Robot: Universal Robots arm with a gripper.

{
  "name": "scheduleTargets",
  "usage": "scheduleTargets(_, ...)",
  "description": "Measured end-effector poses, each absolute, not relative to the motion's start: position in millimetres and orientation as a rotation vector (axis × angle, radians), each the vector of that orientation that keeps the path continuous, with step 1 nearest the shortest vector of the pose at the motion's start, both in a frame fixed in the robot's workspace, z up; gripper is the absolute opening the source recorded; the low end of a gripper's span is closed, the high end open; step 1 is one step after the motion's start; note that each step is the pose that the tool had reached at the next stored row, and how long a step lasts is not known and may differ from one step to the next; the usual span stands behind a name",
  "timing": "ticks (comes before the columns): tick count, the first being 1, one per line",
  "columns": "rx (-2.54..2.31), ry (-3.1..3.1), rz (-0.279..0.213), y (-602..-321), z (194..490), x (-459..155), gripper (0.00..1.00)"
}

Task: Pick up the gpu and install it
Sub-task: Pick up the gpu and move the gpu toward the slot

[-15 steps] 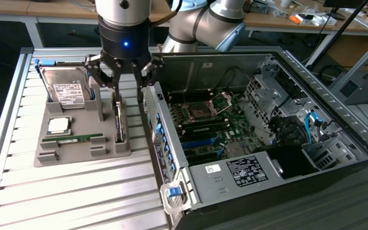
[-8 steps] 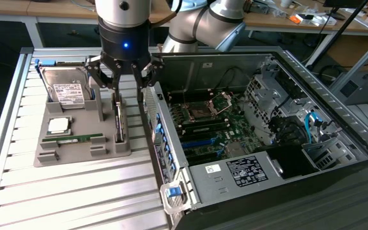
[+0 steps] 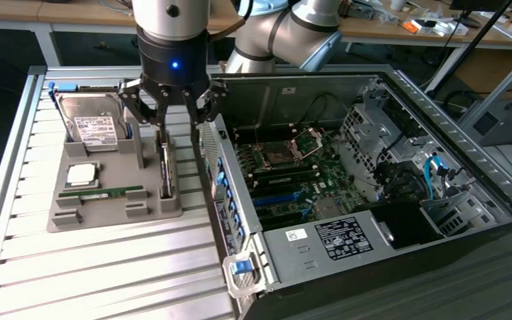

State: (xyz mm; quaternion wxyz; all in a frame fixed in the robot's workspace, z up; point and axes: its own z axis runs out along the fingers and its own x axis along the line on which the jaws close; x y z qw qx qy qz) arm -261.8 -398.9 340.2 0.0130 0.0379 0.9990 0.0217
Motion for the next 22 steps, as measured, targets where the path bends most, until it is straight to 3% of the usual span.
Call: scheduleTargets(22,0.118,3.113,0.068,-398.9,333.9,-261.8,0.48)
